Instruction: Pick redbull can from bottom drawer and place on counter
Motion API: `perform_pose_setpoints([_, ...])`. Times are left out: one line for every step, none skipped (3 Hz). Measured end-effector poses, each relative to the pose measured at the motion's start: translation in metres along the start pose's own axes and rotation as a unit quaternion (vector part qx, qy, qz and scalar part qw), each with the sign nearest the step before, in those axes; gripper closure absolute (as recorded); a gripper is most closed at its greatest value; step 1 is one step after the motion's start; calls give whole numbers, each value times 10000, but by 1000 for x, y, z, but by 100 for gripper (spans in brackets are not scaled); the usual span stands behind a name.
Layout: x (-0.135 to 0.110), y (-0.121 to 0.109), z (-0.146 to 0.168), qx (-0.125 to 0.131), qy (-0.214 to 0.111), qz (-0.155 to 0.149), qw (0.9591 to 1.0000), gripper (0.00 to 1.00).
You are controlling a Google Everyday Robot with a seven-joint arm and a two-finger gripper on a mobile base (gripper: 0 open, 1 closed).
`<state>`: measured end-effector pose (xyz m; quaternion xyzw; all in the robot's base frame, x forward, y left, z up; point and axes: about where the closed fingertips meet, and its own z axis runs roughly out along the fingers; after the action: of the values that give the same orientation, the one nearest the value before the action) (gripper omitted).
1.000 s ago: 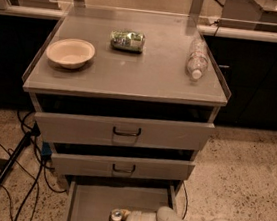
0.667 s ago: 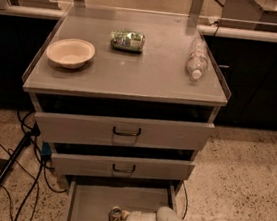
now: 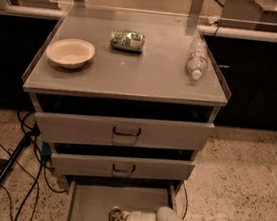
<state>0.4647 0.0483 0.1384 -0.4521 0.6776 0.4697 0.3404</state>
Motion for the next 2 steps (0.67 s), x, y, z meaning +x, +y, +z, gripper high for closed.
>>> perform_pose_setpoints([-3,1,0,17,-32,-19,10000,100])
perform_pose_setpoints([-17,6,-3,111,-207,-130,9996,100])
